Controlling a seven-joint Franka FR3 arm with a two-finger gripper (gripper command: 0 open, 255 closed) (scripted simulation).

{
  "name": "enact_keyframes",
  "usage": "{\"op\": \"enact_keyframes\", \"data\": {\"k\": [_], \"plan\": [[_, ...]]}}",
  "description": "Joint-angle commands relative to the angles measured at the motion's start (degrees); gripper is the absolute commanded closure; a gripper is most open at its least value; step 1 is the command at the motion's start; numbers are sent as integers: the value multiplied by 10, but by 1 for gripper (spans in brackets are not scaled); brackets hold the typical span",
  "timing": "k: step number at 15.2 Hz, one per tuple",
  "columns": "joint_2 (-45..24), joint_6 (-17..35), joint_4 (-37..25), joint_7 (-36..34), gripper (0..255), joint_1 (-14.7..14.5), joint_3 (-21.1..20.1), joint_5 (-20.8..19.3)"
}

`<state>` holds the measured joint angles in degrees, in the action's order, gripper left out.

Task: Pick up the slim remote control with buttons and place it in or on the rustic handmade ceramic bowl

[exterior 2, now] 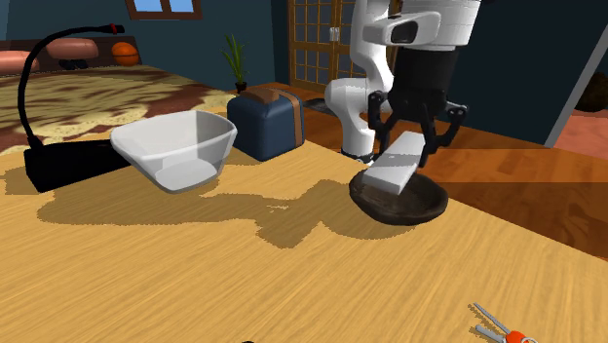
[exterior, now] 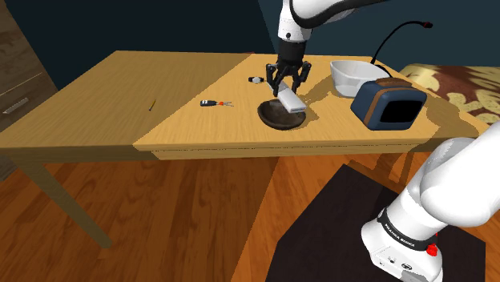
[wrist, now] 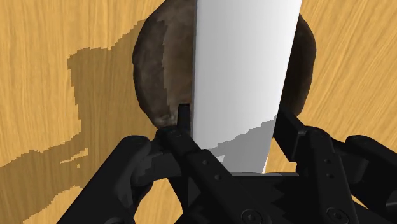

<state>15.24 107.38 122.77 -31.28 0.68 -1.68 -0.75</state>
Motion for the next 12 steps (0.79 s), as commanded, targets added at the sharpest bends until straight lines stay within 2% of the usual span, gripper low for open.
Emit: {"op": "enact_keyframes", "data": {"k": [1,8,12], "plan": [[-1,16,14,-1,255,0,-1,0],[-13,73,60,-3,255,0,-1,0],[-13,73,60,-3,255,0,-1,0]]}}
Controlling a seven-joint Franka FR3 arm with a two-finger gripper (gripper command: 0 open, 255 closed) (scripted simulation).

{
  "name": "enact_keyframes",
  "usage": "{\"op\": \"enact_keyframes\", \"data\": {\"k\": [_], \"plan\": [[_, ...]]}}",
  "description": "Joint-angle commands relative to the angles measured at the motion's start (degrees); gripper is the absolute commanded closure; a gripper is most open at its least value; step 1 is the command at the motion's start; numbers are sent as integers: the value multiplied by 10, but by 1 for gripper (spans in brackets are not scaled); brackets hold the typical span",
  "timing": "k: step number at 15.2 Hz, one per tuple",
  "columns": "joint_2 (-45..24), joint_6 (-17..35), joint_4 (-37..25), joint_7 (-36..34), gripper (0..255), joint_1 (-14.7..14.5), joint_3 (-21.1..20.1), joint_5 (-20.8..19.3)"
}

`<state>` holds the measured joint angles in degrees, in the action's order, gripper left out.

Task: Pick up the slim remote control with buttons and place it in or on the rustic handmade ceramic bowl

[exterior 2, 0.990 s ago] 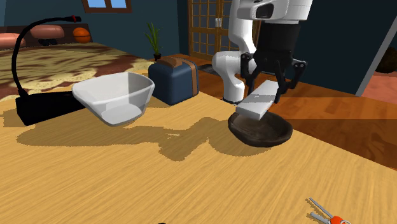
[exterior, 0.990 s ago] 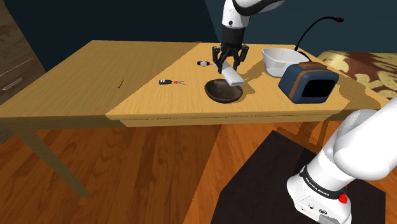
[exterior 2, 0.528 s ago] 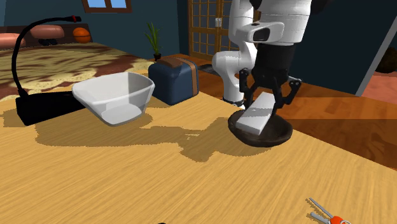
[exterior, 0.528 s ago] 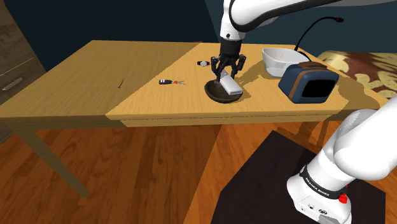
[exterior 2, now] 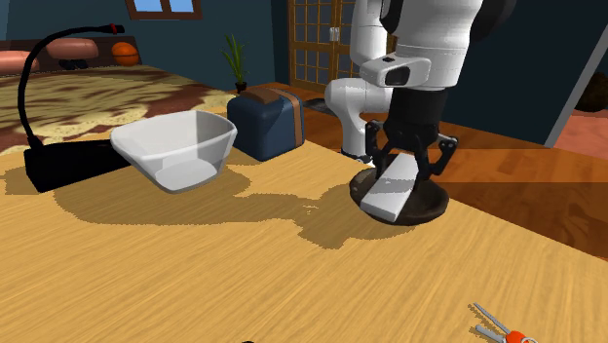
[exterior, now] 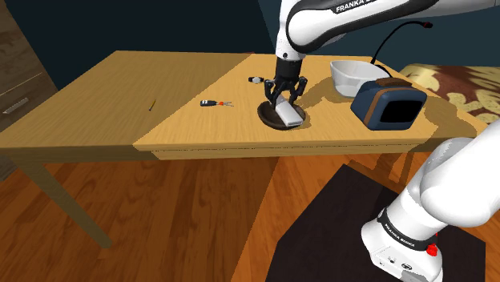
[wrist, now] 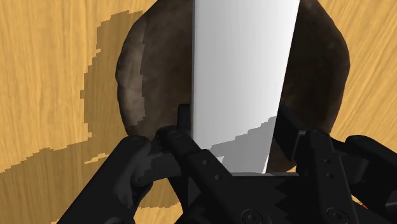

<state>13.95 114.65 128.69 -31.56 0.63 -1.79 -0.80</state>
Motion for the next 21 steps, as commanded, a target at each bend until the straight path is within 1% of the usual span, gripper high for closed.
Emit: {"op": "enact_keyframes", "data": {"k": [1,4,5,10,14,21], "plan": [[0,1,1,0,255,0,0,0],[0,1,1,0,255,0,0,0],[0,1,1,0,0,0,0,0],[0,0,1,0,0,0,0,0],[14,-73,-59,1,0,0,0,1],[14,-73,-59,1,0,0,0,1]]}}
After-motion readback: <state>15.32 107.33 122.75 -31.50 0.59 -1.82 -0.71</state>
